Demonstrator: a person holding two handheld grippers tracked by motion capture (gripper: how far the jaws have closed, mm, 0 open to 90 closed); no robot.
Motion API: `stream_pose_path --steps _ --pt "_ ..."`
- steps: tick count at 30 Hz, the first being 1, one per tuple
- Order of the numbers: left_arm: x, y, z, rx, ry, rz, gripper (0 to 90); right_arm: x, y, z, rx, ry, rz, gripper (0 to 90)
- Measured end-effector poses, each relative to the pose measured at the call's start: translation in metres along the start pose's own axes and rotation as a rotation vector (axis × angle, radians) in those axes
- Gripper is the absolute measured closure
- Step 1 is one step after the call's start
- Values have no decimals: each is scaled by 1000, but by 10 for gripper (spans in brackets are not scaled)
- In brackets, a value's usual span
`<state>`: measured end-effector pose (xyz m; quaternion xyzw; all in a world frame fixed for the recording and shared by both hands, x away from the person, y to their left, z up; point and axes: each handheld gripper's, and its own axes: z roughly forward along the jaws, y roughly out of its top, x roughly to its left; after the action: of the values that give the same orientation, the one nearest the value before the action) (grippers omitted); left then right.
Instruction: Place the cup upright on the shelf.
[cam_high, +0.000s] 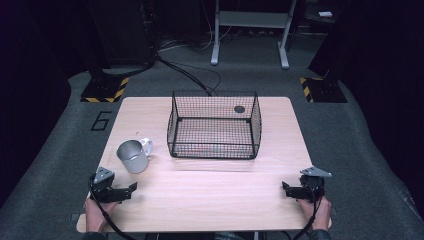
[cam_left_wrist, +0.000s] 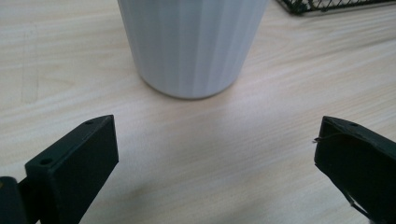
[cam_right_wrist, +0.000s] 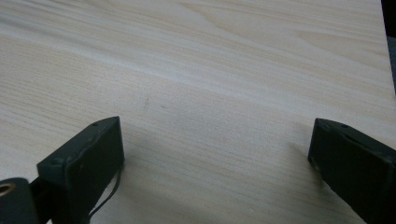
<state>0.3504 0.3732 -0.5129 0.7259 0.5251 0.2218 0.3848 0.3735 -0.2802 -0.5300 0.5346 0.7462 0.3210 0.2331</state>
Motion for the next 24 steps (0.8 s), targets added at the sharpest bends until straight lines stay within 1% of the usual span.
stream_pose_path --steps 2,4,8,9,12,13,15,16,18,19,20,21,24 --pt "1 5 -1 -2 -16 2 0 0 0 0 -2 -2 4 34" --pt "3 10 -2 -10 -12 14 0 0 0 0 -3 -2 5 35" --pt "7 20 -2 -16 -33 18 0 0 0 0 0 -3 7 38" --pt "9 25 -2 -31 -36 20 0 0 0 0 -1 -2 5 38" --pt "12 29 -2 -38 -41 21 0 0 0 0 1 -4 3 39" --pt "13 32 -2 -39 -50 19 0 1 0 0 1 -6 6 40" --pt "14 36 -2 -55 -51 19 0 0 0 0 -1 -2 6 40" --pt "15 37 -2 -48 -57 24 0 0 0 0 -1 -5 4 41" --pt "15 41 0 -52 -50 34 0 0 0 0 1 -4 6 41" --pt "16 45 1 -42 -56 43 0 1 0 0 0 -5 4 42" --pt "16 45 1 -42 -56 43 0 1 0 0 -5 -5 5 43" --pt "16 48 2 -42 -56 53 0 1 0 0 -7 -5 1 44" --pt "16 52 5 -46 -51 58 0 1 0 0 -6 -4 2 44"
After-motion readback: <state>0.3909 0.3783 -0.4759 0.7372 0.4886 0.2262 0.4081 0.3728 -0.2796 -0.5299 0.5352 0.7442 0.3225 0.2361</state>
